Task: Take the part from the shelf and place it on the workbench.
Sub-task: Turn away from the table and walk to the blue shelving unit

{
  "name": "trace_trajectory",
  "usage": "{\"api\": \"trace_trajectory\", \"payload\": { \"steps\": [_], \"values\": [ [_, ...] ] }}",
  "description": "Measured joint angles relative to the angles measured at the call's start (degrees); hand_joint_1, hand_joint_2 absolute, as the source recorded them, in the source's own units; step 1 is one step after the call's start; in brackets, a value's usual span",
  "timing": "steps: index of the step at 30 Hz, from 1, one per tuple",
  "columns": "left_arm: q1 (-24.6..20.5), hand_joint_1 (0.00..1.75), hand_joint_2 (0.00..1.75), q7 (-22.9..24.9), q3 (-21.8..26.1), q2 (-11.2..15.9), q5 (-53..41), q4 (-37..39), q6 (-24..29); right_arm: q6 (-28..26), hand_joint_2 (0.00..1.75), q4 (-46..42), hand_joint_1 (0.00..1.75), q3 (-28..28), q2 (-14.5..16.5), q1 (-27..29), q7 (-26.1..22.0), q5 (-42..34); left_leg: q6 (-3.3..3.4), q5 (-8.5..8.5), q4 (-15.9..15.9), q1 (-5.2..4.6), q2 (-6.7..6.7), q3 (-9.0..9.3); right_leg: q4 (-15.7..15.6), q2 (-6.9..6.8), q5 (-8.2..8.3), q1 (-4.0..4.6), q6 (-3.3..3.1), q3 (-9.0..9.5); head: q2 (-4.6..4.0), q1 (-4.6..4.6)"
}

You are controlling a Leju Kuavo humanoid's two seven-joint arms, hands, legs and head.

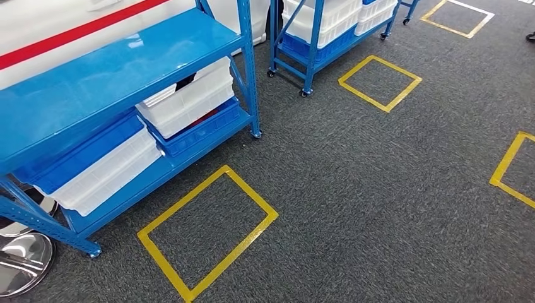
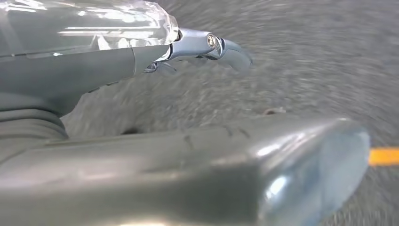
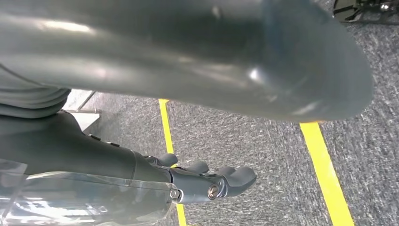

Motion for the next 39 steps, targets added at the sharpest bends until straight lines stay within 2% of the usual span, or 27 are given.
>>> {"api": "trace_trajectory", "payload": {
  "steps": [2, 3, 4, 5, 6, 8, 10, 11, 13, 15, 17, 18, 19, 20, 21, 22, 23, 24, 26, 27, 28, 30, 32, 34, 35, 36, 39],
  "values": [
    [-0.1, 0.0, 0.0, -1.0, -3.3, 1.1, -5.9, 0.1, 1.3, 0.0, 0.0, 0.0, 0.0, -0.1, 0.2, 0.2, 0.2, -0.1, -0.45, -3.88, 7.5, 0.03, 2.96, -3.45, 0.0, -1.56, -0.14, 0.26, -0.5, 0.04, 0.0, 0.0],
    [-0.2, 0.0, 0.0, -1.5, -5.2, 1.6, -9.2, 0.1, 2.4, -0.1, 0.0, 0.0, 0.0, -0.2, 0.3, 0.4, 0.5, -0.2, -0.61, -5.32, 11.2, 0.07, 3.53, -5.26, 0.0, -2.35, -0.23, 0.4, -0.62, 0.06, 0.0, 0.0],
    [-0.2, 0.0, 0.0, -2.2, -7.8, 2.1, -13.5, 0.1, 3.8, -0.1, 0.0, 0.0, 0.0, -0.2, 0.5, 0.4, 0.9, -0.4, -0.69, -5.73, 13.3, 0.09, 3.76, -6.28, 0.0, -3.12, -0.33, 0.51, -0.68, 0.1, 0.0, 0.01],
    [-0.2, 0.0, 0.0, -2.9, -10.5, 2.4, -17.5, 0.1, 5.0, -0.1, 0.0, 0.0, 0.0, -0.3, 0.6, 0.5, 1.4, -0.4, -0.67, -4.97, 13.2, 0.1, 3.9, -6.23, 0.0, -3.87, -0.44, 0.58, -0.71, 0.2, 0.0, 0.01],
    [-0.3, 0.0, 0.0, -3.6, -13.3, 2.6, -21.0, 0.1, 6.0, -0.1, 0.0, 0.0, 0.0, -0.3, 0.8, 0.5, 1.9, -0.5, -0.54, -3.21, 10.6, 0.07, 4.17, -4.93, 0.0, -4.59, -0.58, 0.63, -0.68, 0.4, 0.0, 0.01],
    [-0.8, 0.0, 0.0, -4.9, -18.5, 3.0, -25.5, 0.1, 7.3, 0.0, 0.0, 0.0, 0.0, -0.5, 1.2, 0.4, 2.7, -0.7, 0.15, 0.52, 2.3, -0.31, 6.46, -0.72, 0.0, -5.87, -0.96, 0.8, -0.43, 0.93, 0.0, 0.01],
    [-1.2, 0.0, 0.0, -6.2, -21.6, 3.1, -26.0, 0.1, 7.2, 0.1, 0.0, 0.0, 0.0, -0.8, 1.5, 0.4, 3.0, -0.8, 1.02, 1.8, -2.4, -0.88, 8.32, 1.49, 0.1, -6.84, -1.26, 0.99, 0.02, 1.3, 0.0, 0.01],
    [-1.4, 0.0, 0.0, -6.9, -22.7, 3.1, -25.7, 0.1, 6.8, 0.2, 0.0, 0.0, 0.0, -1.0, 1.6, 0.3, 3.1, -1.0, 1.35, 1.61, -2.8, -1.1, 8.34, 1.5, 0.0, -7.31, -1.34, 1.05, 0.28, 1.43, 0.0, 0.01],
    [-1.3, 0.0, 0.0, -8.2, -24.3, 3.0, -24.7, 0.2, 5.7, 0.2, 0.0, 0.0, 0.0, -1.3, 1.9, 0.1, 3.3, -1.5, 1.98, 1.97, -3.4, -0.88, 6.98, 1.69, -0.1, -7.88, -1.62, 0.99, 0.89, 1.86, 0.0, 0.01],
    [-1.4, 0.0, 0.0, -8.8, -25.1, 2.9, -23.0, 0.2, 4.0, 0.1, 0.0, -0.1, 0.0, -1.8, 2.2, 0.2, 3.4, -2.3, 2.68, 2.58, -4.2, -0.48, 5.66, 2.16, 2.2, -5.74, -3.38, 0.83, 1.46, 1.1, 0.0, 0.02],
    [-1.6, 0.0, 0.0, -8.6, -25.1, 2.9, -20.9, 0.3, 1.9, 0.0, 0.0, -0.1, 0.0, -2.4, 2.3, 0.4, 3.3, -2.9, 3.03, 2.86, -4.5, -0.37, 4.39, 2.27, 9.0, -2.59, -6.81, 0.63, 1.73, -2.24, 0.0, 0.02],
    [-1.7, 0.0, 0.0, -8.0, -24.9, 2.9, -19.9, 0.3, 1.0, 0.1, 0.0, -0.1, 0.0, -2.7, 2.4, 0.5, 3.2, -3.2, 3.09, 2.88, -4.4, -0.39, 3.66, 2.24, 12.7, -1.88, -8.12, 0.59, 1.81, -4.24, 0.0, 0.03],
    [-1.7, 0.0, 0.0, -7.2, -24.7, 3.0, -19.1, 0.4, 0.3, 0.1, 0.0, -0.1, 0.0, -2.9, 2.4, 0.6, 3.1, -3.3, 3.07, 2.86, -4.4, -0.38, 2.88, 2.26, 15.1, -1.61, -8.44, 0.55, 1.88, -5.72, 0.0, 0.03],
    [-1.6, 0.0, 0.0, -6.1, -24.4, 3.0, -18.5, 0.5, -0.2, 0.2, 0.0, -0.1, 0.0, -3.2, 2.4, 0.6, 2.9, -3.5, 3.02, 2.81, -4.3, -0.34, 2.02, 2.32, 15.5, -1.5, -7.53, 0.5, 1.93, -6.28, 0.0, 0.03],
    [-1.6, 0.0, 0.0, -5.1, -24.1, 3.1, -18.0, 0.6, -0.6, 0.4, 0.0, -0.1, 0.0, -3.4, 2.4, 0.7, 2.6, -3.7, 2.91, 2.74, -4.2, -0.27, 1.15, 2.41, 13.5, -1.35, -5.58, 0.42, 1.94, -5.81, 0.0, 0.03],
    [-1.5, 0.0, 0.0, -4.2, -23.7, 3.2, -17.5, 0.7, -0.9, 0.5, 0.0, -0.1, 0.0, -3.7, 2.5, 0.7, 2.4, -3.9, 2.71, 2.6, -4.1, -0.19, 0.31, 2.5, 9.8, -0.8, -3.04, 0.28, 1.93, -4.47, 0.0, 0.03],
    [-1.5, 0.0, 0.0, -3.2, -23.3, 3.3, -16.9, 0.8, -1.1, 0.7, 0.0, -0.1, 0.0, -3.9, 2.5, 0.8, 2.2, -4.0, 2.44, 2.42, -3.8, -0.17, -0.45, 2.38, 6.0, 0.6, -1.12, 0.1, 1.92, -3.01, 0.0, 0.03],
    [-1.5, 0.0, 0.0, -2.4, -22.9, 3.5, -16.4, 0.8, -1.4, 0.9, 0.0, -0.1, 0.0, -4.1, 2.6, 0.8, 2.0, -4.2, 2.11, 2.24, -3.6, -0.17, -1.15, 2.22, 3.0, 1.75, 0.16, -0.01, 1.87, -1.9, 0.0, 0.02],
    [-1.3, 0.0, 0.0, -0.9, -22.0, 3.8, -15.7, 1.0, -1.7, 1.2, 0.0, -0.1, 0.0, -4.4, 2.7, 0.8, 1.8, -4.4, 1.4, 2.1, -3.3, -0.12, -2.23, 1.72, 0.7, 3.03, 0.54, 0.02, 1.6, -1.16, 0.0, 0.02],
    [-1.2, 0.0, 0.0, -0.3, -21.6, 4.0, -15.4, 1.0, -1.8, 1.3, 0.0, -0.1, 0.0, -4.5, 2.8, 0.7, 1.7, -4.5, 1.05, 2.15, -3.3, -0.04, -2.75, 1.61, 0.6, 2.38, 0.61, 0.14, 1.31, -1.14, 0.0, 0.02],
    [-1.1, 0.0, 0.0, 0.4, -21.2, 4.2, -15.2, 1.1, -1.8, 1.4, 0.0, -0.1, 0.0, -4.6, 3.0, 0.7, 1.5, -4.6, 0.73, 2.09, -3.3, 0.04, -2.71, 1.52, 0.5, 1.76, 0.68, 0.12, 0.95, -1.01, 0.0, 0.03],
    [-0.9, 0.0, 0.0, 1.9, -20.6, 4.5, -14.9, 1.2, -1.8, 1.4, 0.0, -0.1, 0.0, -5.1, 3.2, 0.7, 1.0, -5.4, 0.16, 0.6, -1.1, -0.01, -0.27, 0.56, 0.0, 0.52, 0.74, 0.05, 0.12, -0.67, 0.0, 0.02],
    [-1.0, 0.0, 0.0, 3.4, -20.0, 4.7, -14.5, 1.3, -1.7, 1.4, 0.0, -0.1, 0.0, -6.0, 3.4, 1.0, 0.5, -6.7, -0.3, -2.93, 5.5, 0.02, 2.87, -2.49, -0.1, -0.67, 0.63, 0.18, -0.46, -0.5, 0.0, 0.02],
    [-1.0, 0.0, 0.0, 4.6, -19.4, 4.9, -14.1, 1.4, -1.6, 1.7, 0.0, -0.1, 0.0, -6.7, 3.4, 1.1, 0.1, -7.3, -0.62, -5.36, 12.2, 0.24, 3.66, -5.77, -0.1, -1.62, 0.49, 0.37, -0.61, -0.46, 0.0, 0.03],
    [-0.9, 0.0, 0.0, 5.1, -19.2, 5.0, -14.0, 1.4, -1.5, 1.9, 0.0, -0.1, 0.0, -7.0, 3.4, 1.1, -0.1, -7.4, -0.68, -5.08, 13.0, 0.31, 3.75, -6.2, -0.1, -1.93, 0.43, 0.42, -0.61, -0.4, 0.0, 0.03],
    [-0.9, 0.0, 0.0, 5.5, -19.0, 5.2, -14.0, 1.4, -1.4, 2.1, 0.0, -0.1, 0.0, -7.2, 3.4, 1.1, -0.2, -7.5, -0.64, -3.66, 11.4, 0.37, 3.8, -5.39, -0.1, -2.15, 0.36, 0.46, -0.56, -0.28, 0.0, 0.03],
    [-0.9, 0.0, 0.0, 5.9, -18.5, 5.5, -14.0, 1.4, -1.3, 2.7, 0.0, -0.1, 0.0, -7.6, 3.6, 1.0, -0.6, -7.7, 0.14, 1.42, -0.1, 0.16, 4.28, 0.37, -0.1, -2.56, 0.12, 0.62, -0.24, 0.18, 0.0, 0.03]
  ]
}}
